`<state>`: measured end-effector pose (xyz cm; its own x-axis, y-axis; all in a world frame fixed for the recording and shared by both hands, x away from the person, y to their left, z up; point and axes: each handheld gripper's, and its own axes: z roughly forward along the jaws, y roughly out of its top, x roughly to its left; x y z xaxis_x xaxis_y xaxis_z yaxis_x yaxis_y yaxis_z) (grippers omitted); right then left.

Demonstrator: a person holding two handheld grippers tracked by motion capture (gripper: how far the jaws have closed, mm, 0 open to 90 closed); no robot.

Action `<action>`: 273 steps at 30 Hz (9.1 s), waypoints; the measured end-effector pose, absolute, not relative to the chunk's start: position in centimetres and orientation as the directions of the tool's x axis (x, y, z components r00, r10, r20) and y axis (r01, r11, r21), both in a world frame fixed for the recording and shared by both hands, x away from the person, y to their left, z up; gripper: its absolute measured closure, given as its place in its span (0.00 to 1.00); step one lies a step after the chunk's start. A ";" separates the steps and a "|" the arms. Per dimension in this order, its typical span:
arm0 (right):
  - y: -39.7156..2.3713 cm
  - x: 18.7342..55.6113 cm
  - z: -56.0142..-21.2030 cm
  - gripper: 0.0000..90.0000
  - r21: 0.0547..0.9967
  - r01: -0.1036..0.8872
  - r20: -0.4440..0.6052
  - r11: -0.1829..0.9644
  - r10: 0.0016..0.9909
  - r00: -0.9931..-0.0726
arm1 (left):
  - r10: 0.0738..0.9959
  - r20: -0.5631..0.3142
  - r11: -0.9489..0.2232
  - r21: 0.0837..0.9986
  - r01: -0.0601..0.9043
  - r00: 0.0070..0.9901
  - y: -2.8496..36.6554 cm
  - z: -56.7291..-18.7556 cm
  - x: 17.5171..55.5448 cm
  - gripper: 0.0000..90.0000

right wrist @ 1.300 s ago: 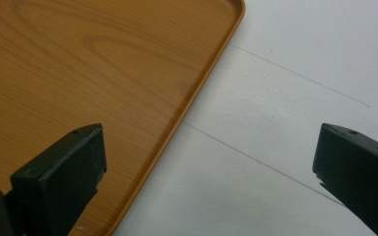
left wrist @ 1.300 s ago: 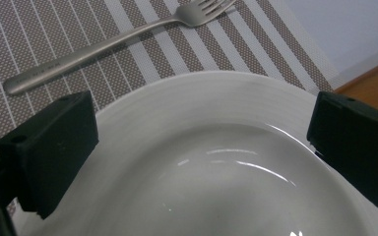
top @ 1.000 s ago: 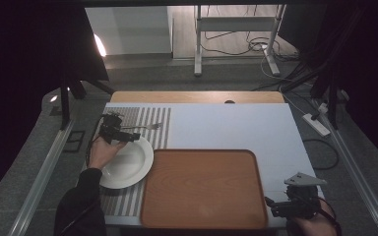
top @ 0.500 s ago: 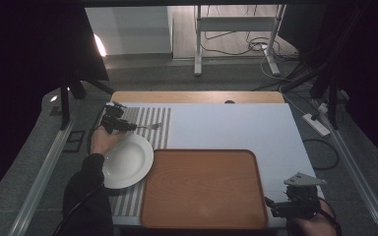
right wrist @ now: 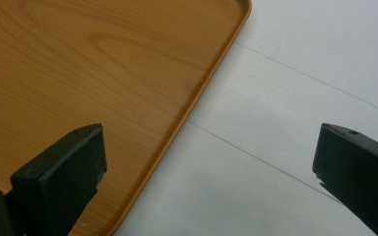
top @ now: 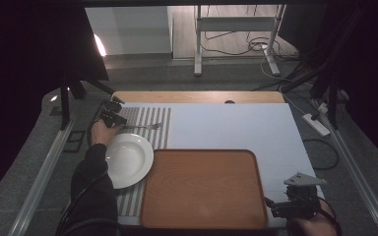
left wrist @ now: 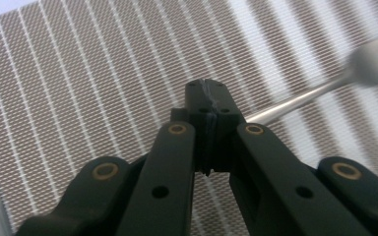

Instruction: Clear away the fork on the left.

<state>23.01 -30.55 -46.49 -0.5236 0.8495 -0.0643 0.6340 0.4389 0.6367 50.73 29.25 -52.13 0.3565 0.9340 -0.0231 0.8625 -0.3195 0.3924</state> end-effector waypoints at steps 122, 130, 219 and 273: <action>-30.4 23.0 -46.6 0.00 0.623 0.631 -0.066 0.461 0.836 -0.545 | 0.720 -0.095 -0.581 0.458 0.673 0.687 19.5 -49.5 49.7 0.95; -30.4 23.0 -46.6 0.00 0.624 0.629 -0.067 0.464 0.834 -0.548 | 0.680 -0.111 -0.613 0.457 0.645 0.725 16.1 -48.4 48.4 0.95; -30.2 22.7 -46.4 0.00 0.640 0.597 -0.088 0.485 0.817 -0.570 | 0.574 -0.183 -0.661 0.472 0.583 0.798 9.4 -49.2 30.1 0.98; -30.1 22.7 -46.4 0.00 0.638 0.593 -0.091 0.492 0.812 -0.576 | 0.733 -0.125 -0.546 0.479 0.687 0.669 14.8 -49.6 32.4 0.65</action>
